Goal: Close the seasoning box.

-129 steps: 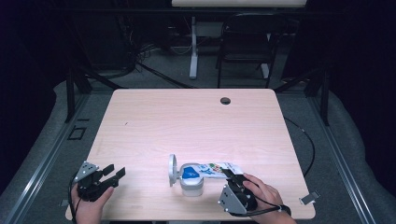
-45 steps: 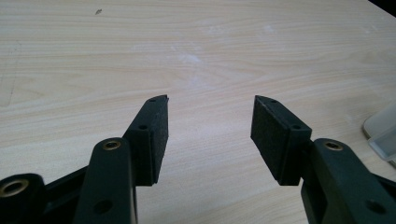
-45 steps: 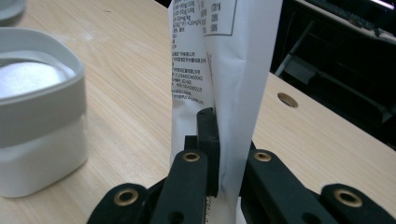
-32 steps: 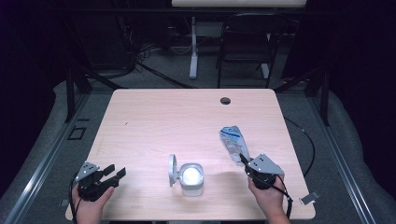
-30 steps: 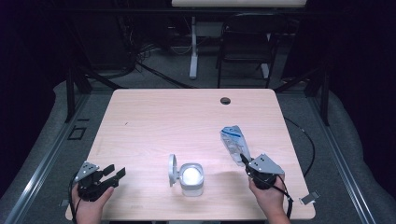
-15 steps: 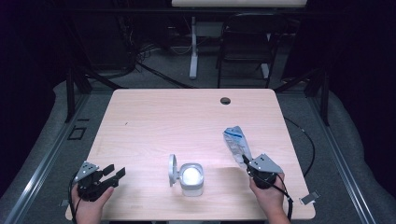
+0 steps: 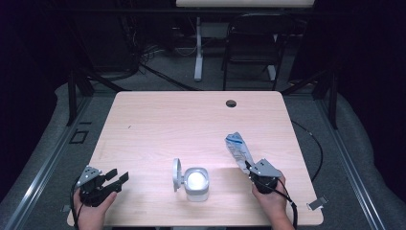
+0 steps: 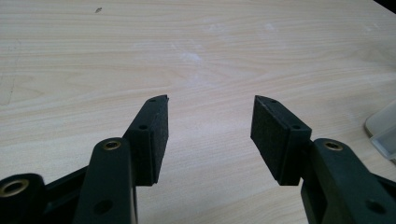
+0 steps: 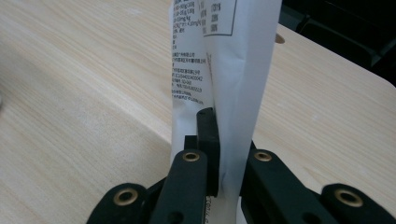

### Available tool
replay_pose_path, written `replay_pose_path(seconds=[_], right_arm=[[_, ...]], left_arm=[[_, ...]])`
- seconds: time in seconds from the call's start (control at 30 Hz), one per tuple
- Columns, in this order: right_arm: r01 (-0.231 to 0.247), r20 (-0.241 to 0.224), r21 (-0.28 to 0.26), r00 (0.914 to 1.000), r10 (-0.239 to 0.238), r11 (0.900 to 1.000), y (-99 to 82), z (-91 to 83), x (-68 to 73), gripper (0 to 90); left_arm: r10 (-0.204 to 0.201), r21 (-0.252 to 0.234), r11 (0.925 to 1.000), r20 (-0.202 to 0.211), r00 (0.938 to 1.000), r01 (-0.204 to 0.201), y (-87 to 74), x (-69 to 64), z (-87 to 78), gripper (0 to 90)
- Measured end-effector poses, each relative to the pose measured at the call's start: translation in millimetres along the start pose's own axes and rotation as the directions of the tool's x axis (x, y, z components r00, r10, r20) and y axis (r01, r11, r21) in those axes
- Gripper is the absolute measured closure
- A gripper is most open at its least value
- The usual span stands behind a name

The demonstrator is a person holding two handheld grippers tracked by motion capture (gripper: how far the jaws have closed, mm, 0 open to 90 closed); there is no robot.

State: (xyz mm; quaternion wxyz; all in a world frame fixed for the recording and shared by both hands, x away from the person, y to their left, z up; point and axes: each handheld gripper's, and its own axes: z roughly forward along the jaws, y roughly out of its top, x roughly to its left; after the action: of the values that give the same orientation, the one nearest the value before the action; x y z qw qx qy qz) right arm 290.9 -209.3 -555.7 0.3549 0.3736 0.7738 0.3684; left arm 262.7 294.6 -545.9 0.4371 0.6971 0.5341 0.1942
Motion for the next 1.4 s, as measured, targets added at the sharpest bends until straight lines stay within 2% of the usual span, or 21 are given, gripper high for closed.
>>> replay_pose_path(seconds=[0.07,0.17,0.43,0.6,0.8,1.23,1.4], right_arm=[[0.008,0.004,0.007,1.0,-0.008,0.9999,-0.9,1.5,0.9,89.0],[-0.007,0.009,-0.002,0.9999,0.007,1.0,-2.9,2.9,1.3,88.8],[-0.004,-0.003,-0.001,1.0,0.004,1.0,-5.6,0.3,-1.1,88.2],[0.026,-0.005,0.01,0.9997,-0.026,0.9996,-7.0,-0.5,-0.4,87.9],[0.027,-0.007,0.014,0.9996,-0.027,0.9995,-8.8,-1.0,0.6,87.4],[0.06,-0.011,0.025,0.9981,-0.06,0.9979,-11.1,-3.9,2.2,86.1],[0.08,-0.021,0.045,0.9966,-0.08,0.9958,-12.7,-5.9,0.9,85.0]], left_arm=[[0.0,-0.001,1.0,0.0,1.0,0.0,0.0,0.0,0.1,47.1],[-0.002,-0.007,1.0,-0.001,1.0,0.002,0.1,-0.2,0.1,47.0],[0.0,-0.011,0.9999,0.0,1.0,0.0,0.5,-1.2,-0.2,47.0],[0.001,-0.009,1.0,0.001,1.0,-0.001,0.8,-1.6,-0.1,47.1],[0.008,-0.006,1.0,0.004,1.0,-0.008,1.3,-3.2,-0.3,47.0],[0.006,-0.005,1.0,0.005,1.0,-0.006,1.1,-2.7,-0.6,47.0],[-0.001,-0.016,0.9999,0.004,1.0,0.001,1.1,-2.2,-0.9,47.0]])
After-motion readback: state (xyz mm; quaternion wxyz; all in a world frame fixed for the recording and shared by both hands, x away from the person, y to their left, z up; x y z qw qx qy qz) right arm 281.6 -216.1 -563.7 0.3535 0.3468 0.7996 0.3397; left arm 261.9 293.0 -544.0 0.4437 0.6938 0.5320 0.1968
